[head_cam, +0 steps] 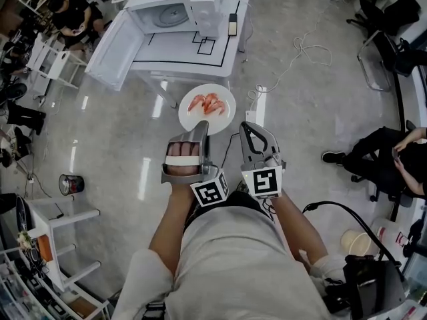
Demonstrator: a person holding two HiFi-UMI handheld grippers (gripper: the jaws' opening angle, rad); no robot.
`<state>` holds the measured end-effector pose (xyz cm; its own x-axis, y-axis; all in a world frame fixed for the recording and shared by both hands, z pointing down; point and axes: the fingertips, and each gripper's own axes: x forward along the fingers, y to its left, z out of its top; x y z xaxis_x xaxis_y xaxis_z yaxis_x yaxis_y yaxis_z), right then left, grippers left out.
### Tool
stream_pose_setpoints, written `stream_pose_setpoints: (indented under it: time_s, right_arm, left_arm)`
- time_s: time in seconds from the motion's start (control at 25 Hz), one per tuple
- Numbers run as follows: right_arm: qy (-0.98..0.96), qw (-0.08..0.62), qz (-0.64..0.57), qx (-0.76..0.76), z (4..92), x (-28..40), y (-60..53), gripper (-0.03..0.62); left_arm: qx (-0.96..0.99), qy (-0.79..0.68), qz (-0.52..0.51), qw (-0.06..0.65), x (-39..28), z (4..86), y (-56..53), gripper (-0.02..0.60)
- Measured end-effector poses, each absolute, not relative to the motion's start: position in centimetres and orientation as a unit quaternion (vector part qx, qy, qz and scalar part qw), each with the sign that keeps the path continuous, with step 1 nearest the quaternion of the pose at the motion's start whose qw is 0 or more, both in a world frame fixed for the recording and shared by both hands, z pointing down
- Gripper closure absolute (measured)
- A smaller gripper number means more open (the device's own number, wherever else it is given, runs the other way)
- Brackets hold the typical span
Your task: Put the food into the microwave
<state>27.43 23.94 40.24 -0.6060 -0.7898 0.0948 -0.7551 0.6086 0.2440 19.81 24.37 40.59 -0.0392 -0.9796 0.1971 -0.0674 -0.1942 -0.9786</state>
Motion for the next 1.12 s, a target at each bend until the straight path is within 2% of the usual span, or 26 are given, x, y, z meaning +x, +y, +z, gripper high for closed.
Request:
stream_pose_setpoints:
  time_s: [0.76,1.12]
  right_arm:
    - [-0.892,0.141,-0.107,0.416,41.2,26.2,20.0,0.584]
    - [-0.886,0.160,-0.101,0.422,42.4,21.2,14.1,0.583]
  left_arm:
    - [-0.549,0.470,-0.545,0.425,18.4,41.2,20.1,0.548]
    - [-0.558,0.463,-0.534,0.436,13.3,41.4,13.3,0.548]
